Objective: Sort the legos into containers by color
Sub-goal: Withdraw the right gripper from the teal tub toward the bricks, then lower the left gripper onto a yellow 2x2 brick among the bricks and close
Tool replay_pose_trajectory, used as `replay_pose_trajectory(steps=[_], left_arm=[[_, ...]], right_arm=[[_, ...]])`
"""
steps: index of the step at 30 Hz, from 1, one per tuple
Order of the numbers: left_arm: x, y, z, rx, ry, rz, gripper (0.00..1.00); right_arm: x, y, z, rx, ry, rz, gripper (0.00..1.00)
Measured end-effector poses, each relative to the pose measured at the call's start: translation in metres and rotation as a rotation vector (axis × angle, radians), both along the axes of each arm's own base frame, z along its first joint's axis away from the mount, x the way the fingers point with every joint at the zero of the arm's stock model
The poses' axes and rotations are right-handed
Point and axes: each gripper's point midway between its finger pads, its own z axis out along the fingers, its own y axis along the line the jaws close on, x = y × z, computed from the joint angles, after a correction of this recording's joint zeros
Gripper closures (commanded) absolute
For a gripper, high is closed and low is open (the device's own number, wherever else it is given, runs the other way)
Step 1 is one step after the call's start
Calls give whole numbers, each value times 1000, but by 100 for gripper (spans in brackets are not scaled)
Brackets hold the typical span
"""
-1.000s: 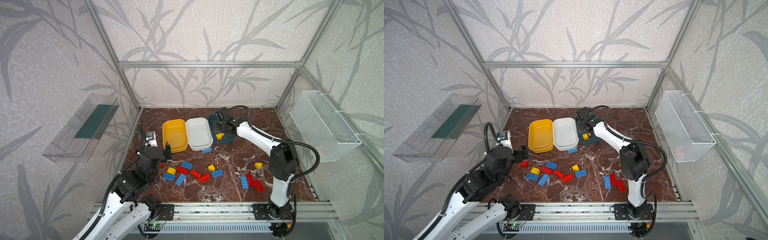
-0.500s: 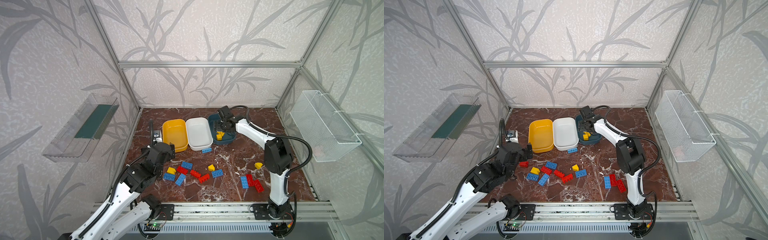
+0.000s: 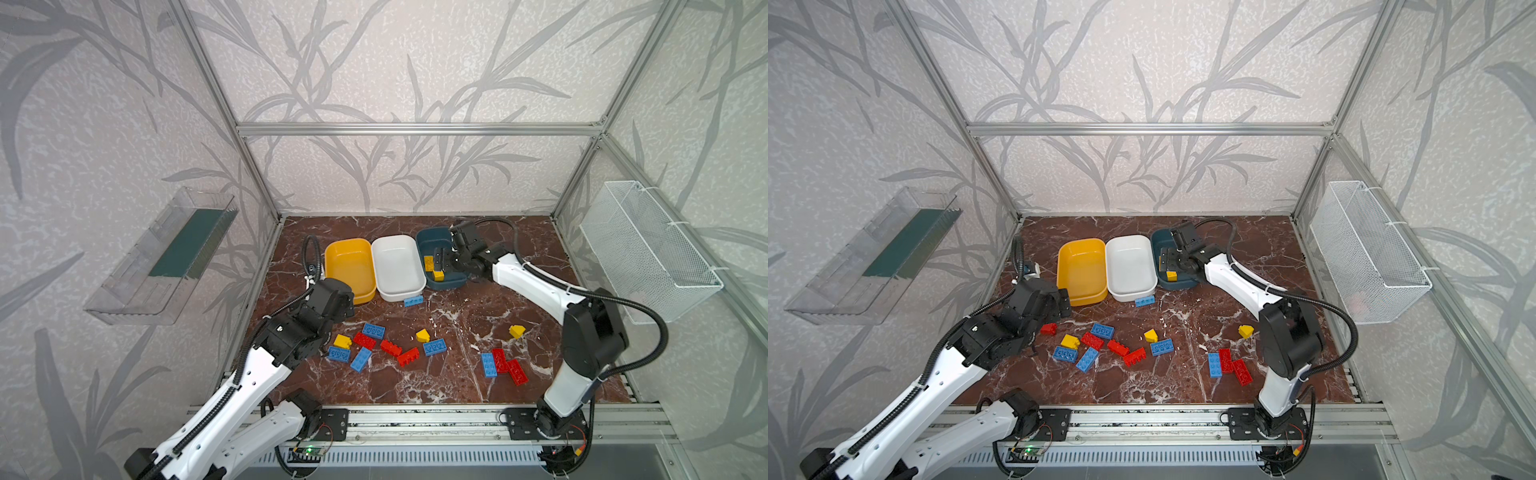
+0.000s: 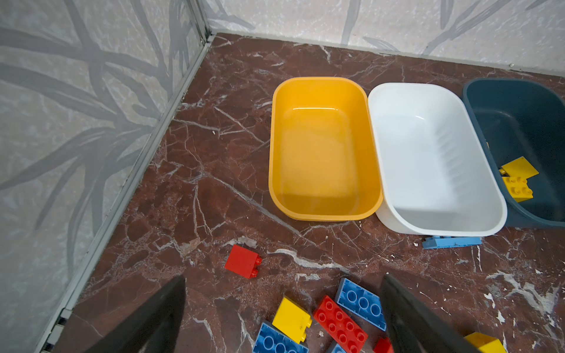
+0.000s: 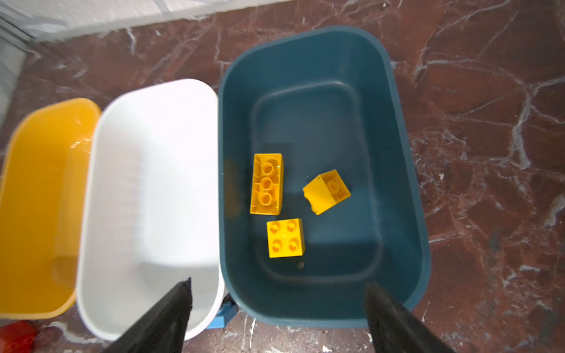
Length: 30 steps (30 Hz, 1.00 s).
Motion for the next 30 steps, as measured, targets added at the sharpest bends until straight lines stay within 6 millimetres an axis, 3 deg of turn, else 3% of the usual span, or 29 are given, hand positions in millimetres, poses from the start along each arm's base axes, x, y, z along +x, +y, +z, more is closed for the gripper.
replay_pose_trajectory(steps=[3,6,15,27,30], left_arm=[[-5,0,-21,-49,59,15,12],[-12,-2,-45,-90,128,28,17],[-31,-6,-119,-147,338,92,29],[-22,-27,-159,-210,442,126,30],[-22,-30,-167,-215,471,132,27]], right_arm=[[-18,-2,5,54,-46,14,11],[-34,-2,-4,92,-56,32,11],[-77,-13,-69,100,15,49,12],[-66,1,-56,178,-42,62,13],[-65,2,-57,185,-43,61,13]])
